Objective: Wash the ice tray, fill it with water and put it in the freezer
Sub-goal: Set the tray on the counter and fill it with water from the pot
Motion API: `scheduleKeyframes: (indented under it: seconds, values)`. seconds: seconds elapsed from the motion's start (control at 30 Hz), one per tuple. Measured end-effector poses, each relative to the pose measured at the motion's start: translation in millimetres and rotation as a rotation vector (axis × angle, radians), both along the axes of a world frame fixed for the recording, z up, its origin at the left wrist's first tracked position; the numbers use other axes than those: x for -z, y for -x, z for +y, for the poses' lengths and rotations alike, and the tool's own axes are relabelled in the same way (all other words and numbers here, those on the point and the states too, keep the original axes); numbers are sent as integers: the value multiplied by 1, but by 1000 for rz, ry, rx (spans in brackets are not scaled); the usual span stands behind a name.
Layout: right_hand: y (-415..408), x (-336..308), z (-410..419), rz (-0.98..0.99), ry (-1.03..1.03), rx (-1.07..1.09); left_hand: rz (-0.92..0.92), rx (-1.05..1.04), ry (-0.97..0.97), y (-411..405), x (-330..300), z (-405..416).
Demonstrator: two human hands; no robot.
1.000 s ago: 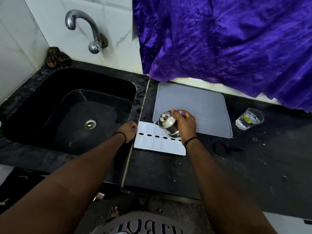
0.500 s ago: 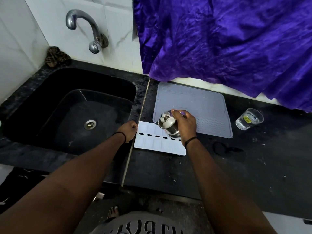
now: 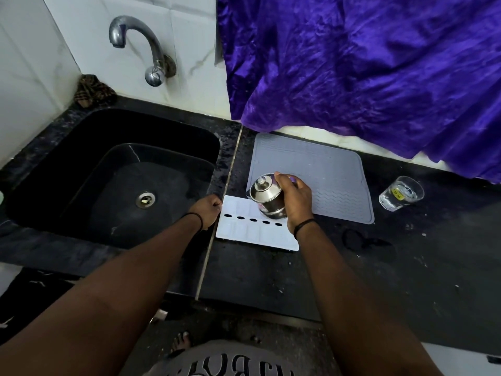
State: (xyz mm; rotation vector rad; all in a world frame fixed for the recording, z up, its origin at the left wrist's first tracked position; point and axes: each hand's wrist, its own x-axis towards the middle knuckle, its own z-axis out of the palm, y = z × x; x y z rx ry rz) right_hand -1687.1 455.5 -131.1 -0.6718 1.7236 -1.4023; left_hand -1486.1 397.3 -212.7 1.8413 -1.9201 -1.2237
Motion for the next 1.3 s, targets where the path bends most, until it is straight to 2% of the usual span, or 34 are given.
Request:
scheduleKeyframes:
  seconds: [0.63, 1.3]
  values:
    - [-15, 6, -9, 98, -20, -83, -10, 27, 1, -1, -3, -2]
    - [-17, 4, -7, 154, -8, -75, -37, 44, 13, -2, -4, -2]
